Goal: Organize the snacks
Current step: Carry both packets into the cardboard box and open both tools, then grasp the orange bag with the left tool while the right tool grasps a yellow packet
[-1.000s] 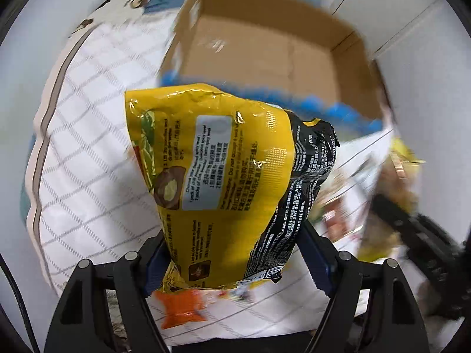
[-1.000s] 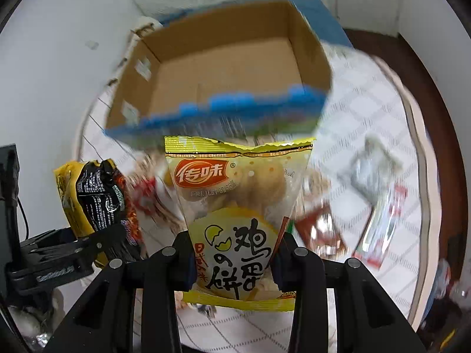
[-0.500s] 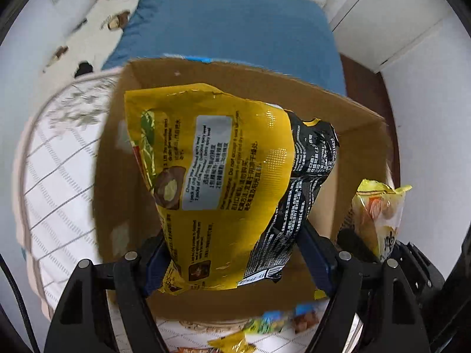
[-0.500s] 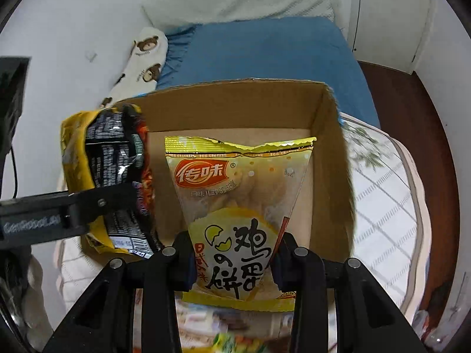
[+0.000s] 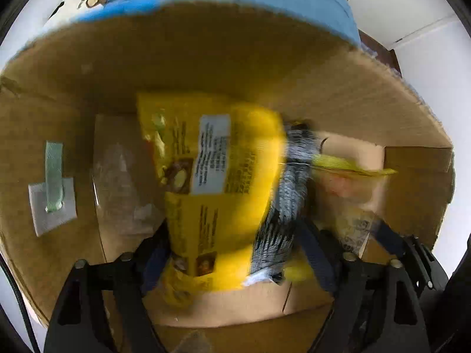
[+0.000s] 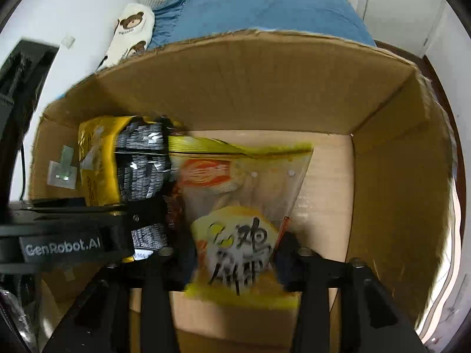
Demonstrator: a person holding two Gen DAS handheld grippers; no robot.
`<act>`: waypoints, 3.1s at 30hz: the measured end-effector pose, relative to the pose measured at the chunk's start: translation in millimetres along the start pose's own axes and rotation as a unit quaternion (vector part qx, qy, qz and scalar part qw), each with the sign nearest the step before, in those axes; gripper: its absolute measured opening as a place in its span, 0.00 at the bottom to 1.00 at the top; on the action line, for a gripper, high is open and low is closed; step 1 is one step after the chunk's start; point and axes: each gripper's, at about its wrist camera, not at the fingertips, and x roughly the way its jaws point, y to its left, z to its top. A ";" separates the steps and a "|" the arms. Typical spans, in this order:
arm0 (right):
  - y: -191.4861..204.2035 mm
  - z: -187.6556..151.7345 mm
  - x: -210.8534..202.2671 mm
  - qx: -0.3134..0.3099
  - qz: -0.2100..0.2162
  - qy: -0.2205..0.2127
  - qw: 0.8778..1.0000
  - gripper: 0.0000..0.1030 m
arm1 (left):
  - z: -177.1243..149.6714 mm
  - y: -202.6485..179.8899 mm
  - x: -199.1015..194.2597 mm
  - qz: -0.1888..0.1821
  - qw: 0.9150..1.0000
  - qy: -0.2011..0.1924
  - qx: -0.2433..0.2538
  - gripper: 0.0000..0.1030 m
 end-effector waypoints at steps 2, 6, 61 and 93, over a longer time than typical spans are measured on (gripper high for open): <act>1.7 2.9 4.3 -0.006 -0.002 0.003 1.000 0.87 | 0.8 -2.3 -4.9 -0.005 1.000 -0.007 -0.001 0.92; 0.5 3.1 3.8 -0.007 -0.010 0.000 1.000 0.87 | -3.4 -12.1 -17.1 0.000 1.000 -0.020 0.013 0.92; 15.1 -340.3 -71.6 0.033 0.022 0.073 0.997 0.86 | -377.0 51.2 7.5 0.132 0.987 0.016 0.089 0.92; 58.2 -376.6 6.5 0.028 -0.020 0.111 0.993 0.49 | -341.5 127.9 38.9 0.064 0.995 -0.002 -0.079 0.55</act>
